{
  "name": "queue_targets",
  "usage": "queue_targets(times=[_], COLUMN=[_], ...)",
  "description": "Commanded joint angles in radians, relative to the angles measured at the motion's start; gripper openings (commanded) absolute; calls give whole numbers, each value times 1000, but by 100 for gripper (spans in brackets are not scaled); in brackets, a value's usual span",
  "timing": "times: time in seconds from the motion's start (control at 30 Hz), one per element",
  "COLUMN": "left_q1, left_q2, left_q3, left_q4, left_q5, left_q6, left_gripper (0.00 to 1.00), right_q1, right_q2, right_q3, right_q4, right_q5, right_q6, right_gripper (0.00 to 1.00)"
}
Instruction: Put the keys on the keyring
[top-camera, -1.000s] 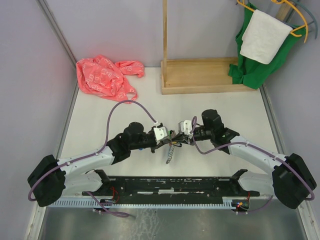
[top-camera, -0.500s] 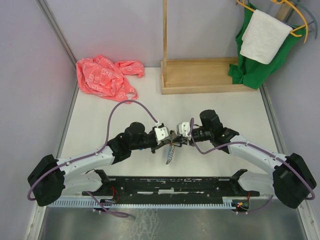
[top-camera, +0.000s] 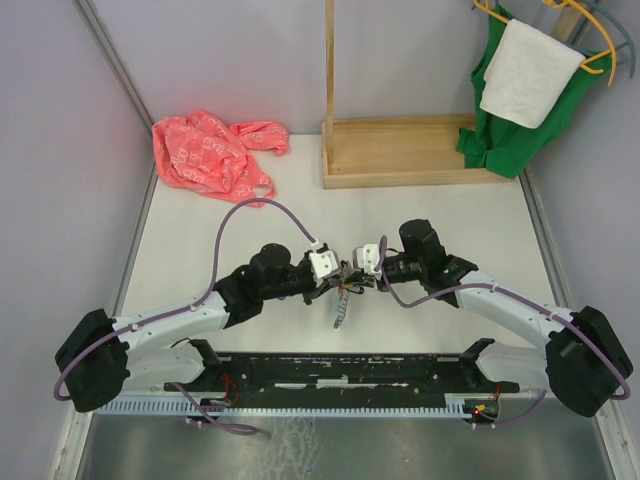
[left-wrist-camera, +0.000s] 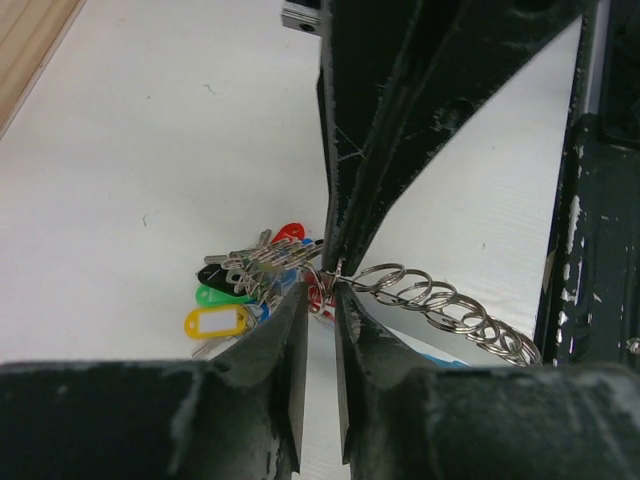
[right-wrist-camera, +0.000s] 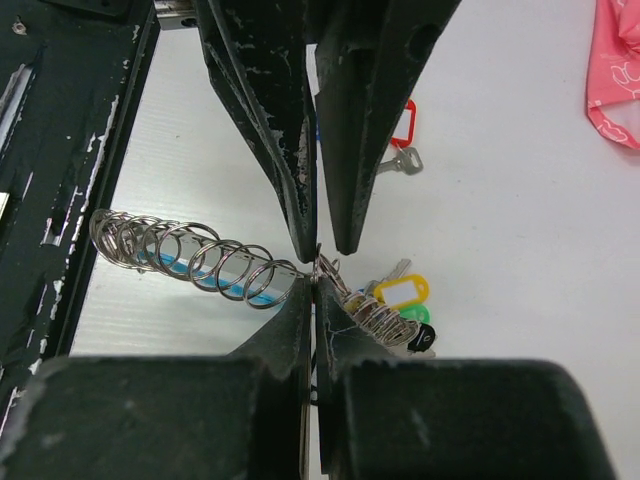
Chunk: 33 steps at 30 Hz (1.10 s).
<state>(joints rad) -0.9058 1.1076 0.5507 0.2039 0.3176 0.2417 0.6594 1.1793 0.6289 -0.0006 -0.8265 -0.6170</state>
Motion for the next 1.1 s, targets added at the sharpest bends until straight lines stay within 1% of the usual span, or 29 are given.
queue_targets(times=[0.0,0.1,0.17,0.27,0.37,0.47,0.53,0.7,0.77,0.93,1.07], left_q1=[-4,-6,-5,-4,-3,2,14,75,115,216,265], left_q2=[-35,-62,-78,-108,-129,-142,-148,-144,-129,-80,-58], left_q3=[54,60,55,55,65,69,65,35,25,5,-14], left_q4=[66,51,44,-23,-139,-229,-277,-390,-424,-464,-450], left_q5=[-146,-238,-279,-402,-515,-601,-644,-723,-723,-726,-739], left_q6=[-124,-214,-282,-382,-469,-535,-579,-724,-764,-797,-813], left_gripper=[28,38,41,42,43,47,50,54,55,55,54], right_q1=[2,-8,-12,-17,-17,-18,-17,-18,-17,-18,-18], right_q2=[-16,-21,-21,-14,-6,-11,-23,-65,-81,-89,-90], right_q3=[-18,-56,-76,-110,-133,-151,-156,-166,-168,-173,-179], right_q4=[121,205,266,364,446,505,514,496,483,464,464], right_q5=[5,11,16,21,40,65,67,70,68,57,51], right_q6=[22,44,63,112,171,218,226,207,201,190,183], right_gripper=[1,1,1,1,1,1,1,1,1,1,1])
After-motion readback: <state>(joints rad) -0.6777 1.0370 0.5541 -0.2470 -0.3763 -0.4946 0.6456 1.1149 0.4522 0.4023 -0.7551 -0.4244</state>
